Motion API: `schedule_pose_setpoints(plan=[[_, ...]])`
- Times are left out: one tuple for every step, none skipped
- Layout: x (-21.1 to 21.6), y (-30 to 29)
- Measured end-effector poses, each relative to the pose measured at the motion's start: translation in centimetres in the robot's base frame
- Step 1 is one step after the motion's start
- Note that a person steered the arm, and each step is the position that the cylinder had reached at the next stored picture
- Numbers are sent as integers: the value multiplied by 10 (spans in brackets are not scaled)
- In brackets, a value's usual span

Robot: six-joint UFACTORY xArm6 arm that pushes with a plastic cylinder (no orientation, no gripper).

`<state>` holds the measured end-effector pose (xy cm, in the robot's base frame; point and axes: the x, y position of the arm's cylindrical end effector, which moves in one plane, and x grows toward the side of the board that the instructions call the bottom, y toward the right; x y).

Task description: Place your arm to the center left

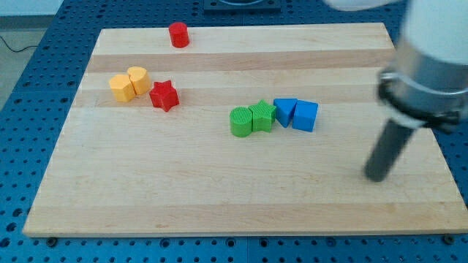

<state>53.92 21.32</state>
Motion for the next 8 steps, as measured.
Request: schedule_pose_setpoints(plan=[[-69,69],[-157,93],[-217,55],[-246,-33],[-249,-125],[-253,-206],[-254,-306],[-254,-398]])
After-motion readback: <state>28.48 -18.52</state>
